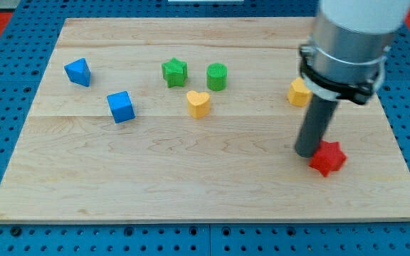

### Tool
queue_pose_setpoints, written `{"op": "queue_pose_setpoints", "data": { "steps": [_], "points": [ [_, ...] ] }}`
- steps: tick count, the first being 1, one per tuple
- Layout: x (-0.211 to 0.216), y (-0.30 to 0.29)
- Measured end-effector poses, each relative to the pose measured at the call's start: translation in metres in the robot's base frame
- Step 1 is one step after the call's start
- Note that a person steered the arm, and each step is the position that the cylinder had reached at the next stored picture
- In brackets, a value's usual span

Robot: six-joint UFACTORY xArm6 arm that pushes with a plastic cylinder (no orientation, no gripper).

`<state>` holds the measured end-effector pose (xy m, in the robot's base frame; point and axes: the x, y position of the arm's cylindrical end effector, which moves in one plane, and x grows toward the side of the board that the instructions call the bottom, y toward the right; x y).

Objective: Move the red star towards the bottom right

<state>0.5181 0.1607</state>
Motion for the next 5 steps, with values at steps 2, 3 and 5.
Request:
{"op": "queue_pose_setpoints", "data": {
  "steps": [2,3,5],
  "points": [
    [-0.012,0.040],
    [-0.014,0.061],
    [0.032,0.088]
  ]
}}
